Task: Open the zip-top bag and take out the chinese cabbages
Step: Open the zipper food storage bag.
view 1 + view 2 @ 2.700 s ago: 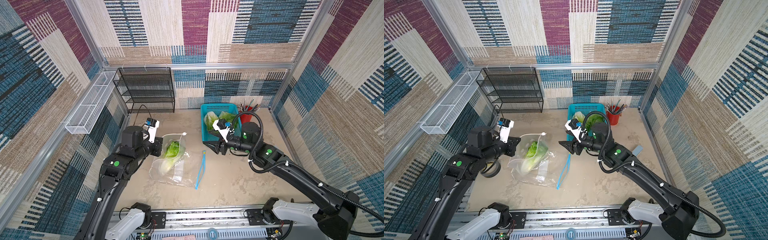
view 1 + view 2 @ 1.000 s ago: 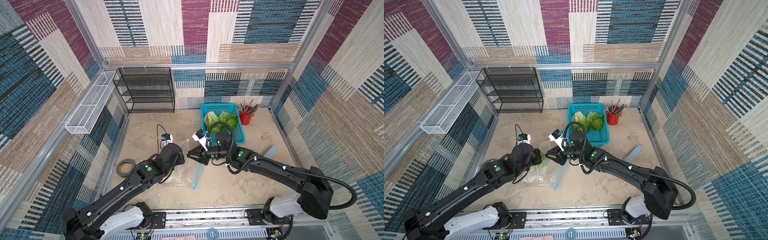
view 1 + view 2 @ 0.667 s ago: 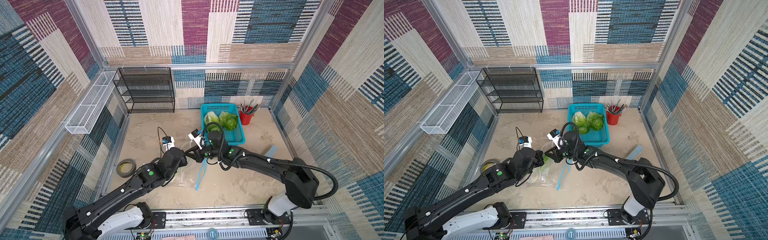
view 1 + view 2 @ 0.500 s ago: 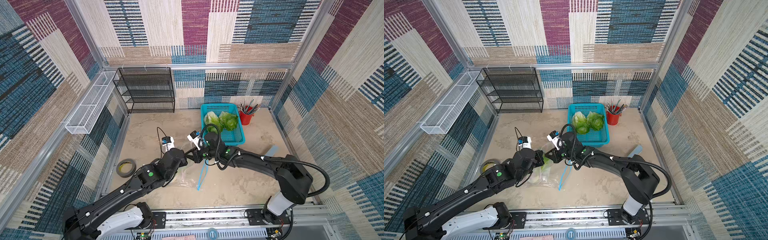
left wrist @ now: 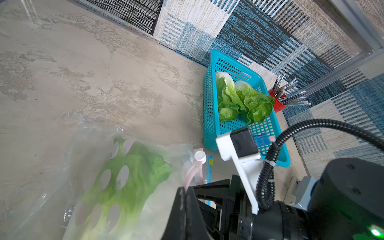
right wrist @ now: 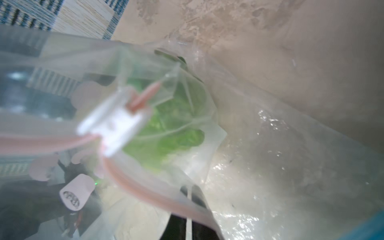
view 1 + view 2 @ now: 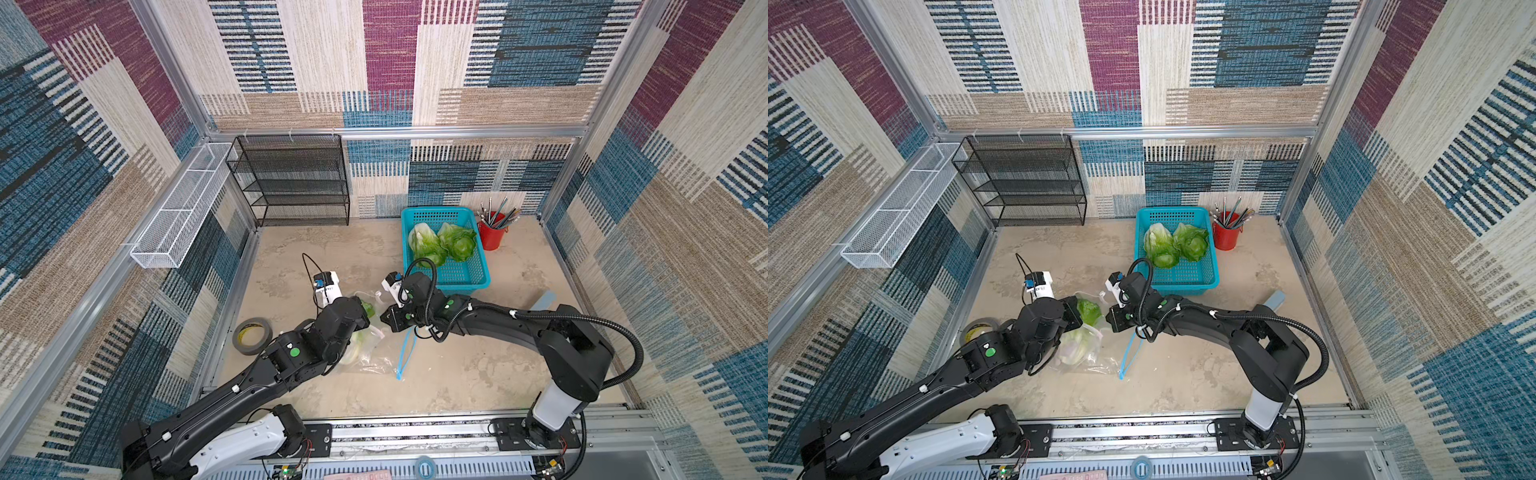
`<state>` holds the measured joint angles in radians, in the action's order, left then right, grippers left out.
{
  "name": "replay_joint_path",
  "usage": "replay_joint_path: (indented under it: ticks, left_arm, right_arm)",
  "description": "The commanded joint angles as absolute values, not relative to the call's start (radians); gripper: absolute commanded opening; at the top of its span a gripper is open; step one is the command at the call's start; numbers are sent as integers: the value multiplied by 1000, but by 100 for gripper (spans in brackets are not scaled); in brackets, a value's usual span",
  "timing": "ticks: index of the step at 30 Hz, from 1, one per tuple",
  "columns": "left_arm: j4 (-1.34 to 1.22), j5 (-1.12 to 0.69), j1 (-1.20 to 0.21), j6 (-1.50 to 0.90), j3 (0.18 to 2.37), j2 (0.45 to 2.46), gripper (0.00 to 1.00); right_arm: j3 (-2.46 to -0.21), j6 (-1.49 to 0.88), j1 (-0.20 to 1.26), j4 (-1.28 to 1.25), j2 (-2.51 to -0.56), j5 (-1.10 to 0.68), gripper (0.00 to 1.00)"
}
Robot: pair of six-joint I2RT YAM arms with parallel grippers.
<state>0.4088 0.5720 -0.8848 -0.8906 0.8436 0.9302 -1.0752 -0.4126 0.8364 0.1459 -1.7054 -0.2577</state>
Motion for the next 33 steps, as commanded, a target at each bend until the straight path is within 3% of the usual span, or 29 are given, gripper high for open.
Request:
replay_joint_path:
  ticks: [1,16,24,29,33]
  left_arm:
    - [390,586,-884,-893,836,932,0]
    - [324,568,-887,-889,813,958,0]
    - [264,533,-887,-912,785,955,0]
    - [259,530,-889,-915,787,959,0]
    - [249,524,-889,-917,779,954,0]
  right_arm:
    - [-1091,-393,838,183,-1696,-199,11]
    - [-1171,-478,838,92,-1631,-392,20]
    - [-1161,-546,840,1,-1693,-449,22]
    - [-1158,-563,844,-12,-1744,-440,28]
    - [-1150,-577,845,-10,-1774,-429,41]
